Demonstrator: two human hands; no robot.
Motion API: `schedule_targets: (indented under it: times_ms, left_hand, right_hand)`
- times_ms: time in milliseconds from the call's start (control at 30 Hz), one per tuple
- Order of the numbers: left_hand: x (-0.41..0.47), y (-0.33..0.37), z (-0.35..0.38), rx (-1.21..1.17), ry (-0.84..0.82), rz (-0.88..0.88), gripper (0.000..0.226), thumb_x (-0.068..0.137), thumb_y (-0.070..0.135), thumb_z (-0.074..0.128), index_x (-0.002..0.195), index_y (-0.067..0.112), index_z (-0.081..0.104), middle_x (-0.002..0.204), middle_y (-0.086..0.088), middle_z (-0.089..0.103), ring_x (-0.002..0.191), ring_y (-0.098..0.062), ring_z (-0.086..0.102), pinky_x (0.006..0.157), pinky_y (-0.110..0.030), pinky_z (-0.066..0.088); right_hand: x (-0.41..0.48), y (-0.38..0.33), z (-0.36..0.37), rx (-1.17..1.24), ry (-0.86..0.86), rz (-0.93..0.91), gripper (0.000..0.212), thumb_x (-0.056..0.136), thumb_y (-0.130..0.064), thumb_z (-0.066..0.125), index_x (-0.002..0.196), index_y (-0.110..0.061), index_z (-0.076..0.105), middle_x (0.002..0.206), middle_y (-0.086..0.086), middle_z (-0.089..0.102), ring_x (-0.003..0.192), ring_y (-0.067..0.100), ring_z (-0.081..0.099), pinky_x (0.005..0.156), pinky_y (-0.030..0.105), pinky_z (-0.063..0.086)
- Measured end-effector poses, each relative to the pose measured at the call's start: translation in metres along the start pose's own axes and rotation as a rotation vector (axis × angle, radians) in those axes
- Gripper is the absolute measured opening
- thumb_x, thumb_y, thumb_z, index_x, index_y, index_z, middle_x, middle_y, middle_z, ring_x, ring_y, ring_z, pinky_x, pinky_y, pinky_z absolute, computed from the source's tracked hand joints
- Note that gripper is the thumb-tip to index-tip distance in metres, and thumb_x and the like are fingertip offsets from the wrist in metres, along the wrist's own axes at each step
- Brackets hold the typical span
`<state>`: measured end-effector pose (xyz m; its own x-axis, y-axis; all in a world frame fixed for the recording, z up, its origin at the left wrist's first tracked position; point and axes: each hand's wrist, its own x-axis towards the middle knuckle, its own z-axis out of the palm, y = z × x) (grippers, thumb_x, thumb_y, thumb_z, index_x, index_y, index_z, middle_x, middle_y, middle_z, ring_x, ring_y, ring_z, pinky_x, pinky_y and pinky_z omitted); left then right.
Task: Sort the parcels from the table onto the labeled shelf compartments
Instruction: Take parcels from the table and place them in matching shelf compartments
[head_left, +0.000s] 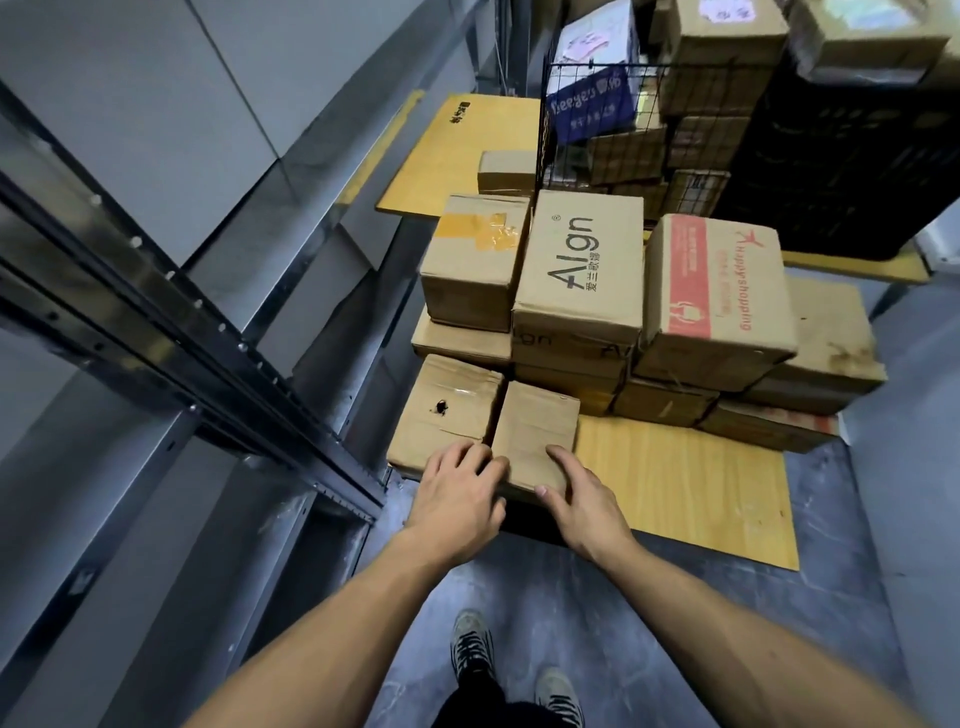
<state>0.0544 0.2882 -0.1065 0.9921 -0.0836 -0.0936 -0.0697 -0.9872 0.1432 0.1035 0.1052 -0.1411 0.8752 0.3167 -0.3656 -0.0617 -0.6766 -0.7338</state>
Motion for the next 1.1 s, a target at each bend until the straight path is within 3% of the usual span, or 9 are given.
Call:
schedule_targets:
  times_ms: [200,333,567,633,733,833,933,1033,1100]
  left_hand:
    - [-0.003,0.006,0.001,-0.111,0.014,-0.086,0.049,0.093,0.046,0.044,0.14,0.032,0.039,0.14,0.007,0.045,0.13,-0.019,0.03,0.11,-0.035,0.022]
    - [-0.002,0.02,-0.001,-0.198,0.01,-0.069,0.056,0.095,0.049,0.042,0.147,0.034,0.028,0.145,0.007,0.041,0.132,-0.017,0.029,0.111,-0.035,0.023]
    - [-0.016,0.057,-0.008,-0.856,0.218,-0.22,0.058,0.093,0.047,0.043,0.148,0.028,0.037,0.142,0.005,0.045,0.132,-0.01,0.04,0.109,-0.032,0.033]
    - [-0.02,0.066,-0.01,-0.944,0.242,-0.281,0.059,0.091,0.048,0.043,0.146,0.027,0.041,0.141,0.003,0.045,0.131,-0.011,0.041,0.109,-0.03,0.033]
    - [-0.027,0.075,-0.014,-0.993,0.282,-0.303,0.056,0.089,0.045,0.046,0.142,0.028,0.046,0.14,0.002,0.046,0.129,-0.009,0.043,0.107,-0.026,0.034]
    - [-0.033,0.08,-0.015,-0.985,0.328,-0.243,0.045,0.089,0.047,0.047,0.133,0.037,0.055,0.141,0.007,0.044,0.132,-0.004,0.039,0.105,-0.017,0.032]
    - [-0.037,0.089,-0.016,-1.113,0.363,-0.309,0.033,0.089,0.046,0.049,0.12,0.046,0.061,0.143,0.01,0.041,0.127,0.013,0.036,0.09,0.002,0.03]
    - [-0.041,0.098,-0.01,-1.228,0.356,-0.352,0.044,0.085,0.036,0.057,0.128,0.041,0.049,0.136,0.01,0.051,0.115,0.014,0.049,0.088,-0.006,0.04]
    - [-0.046,0.103,-0.006,-1.211,0.346,-0.337,0.061,0.083,0.032,0.061,0.139,0.038,0.037,0.132,0.022,0.051,0.115,0.013,0.051,0.09,-0.012,0.044]
  right_hand:
    - [-0.01,0.009,-0.003,0.302,0.067,0.063,0.052,0.096,-0.023,0.065,0.143,-0.038,0.047,0.134,0.0,0.058,0.123,0.02,0.056,0.105,0.034,0.047]
    - [-0.022,0.018,-0.014,0.494,0.065,0.064,0.048,0.095,-0.02,0.067,0.133,-0.046,0.052,0.117,-0.001,0.069,0.102,0.02,0.069,0.092,0.043,0.057]
    - [-0.056,0.03,-0.025,0.767,0.086,-0.017,0.048,0.095,-0.016,0.068,0.121,-0.054,0.059,0.125,-0.015,0.061,0.106,0.014,0.07,0.081,0.032,0.059]
    - [-0.062,0.03,-0.028,0.76,0.074,-0.047,0.048,0.096,-0.014,0.066,0.122,-0.054,0.058,0.117,-0.013,0.067,0.104,0.016,0.071,0.084,0.036,0.06]
    - [-0.072,0.03,-0.035,0.715,0.03,-0.103,0.054,0.097,-0.013,0.063,0.123,-0.06,0.055,0.116,-0.029,0.066,0.104,0.017,0.07,0.088,0.035,0.059]
    - [-0.081,0.032,-0.041,0.655,0.011,-0.157,0.059,0.099,-0.009,0.059,0.129,-0.059,0.052,0.131,-0.029,0.058,0.113,0.013,0.065,0.097,0.034,0.055]
    - [-0.086,0.032,-0.052,0.561,0.056,-0.222,0.06,0.098,-0.002,0.053,0.137,-0.047,0.052,0.147,-0.016,0.049,0.136,0.006,0.047,0.117,0.038,0.037]
    - [-0.088,0.035,-0.063,0.397,0.092,-0.242,0.061,0.096,0.005,0.048,0.138,-0.038,0.053,0.155,-0.002,0.041,0.146,0.01,0.032,0.122,0.041,0.027]
    - [-0.093,0.035,-0.068,0.366,0.089,-0.235,0.056,0.096,0.001,0.05,0.133,-0.041,0.057,0.155,-0.005,0.038,0.146,0.008,0.031,0.12,0.031,0.028]
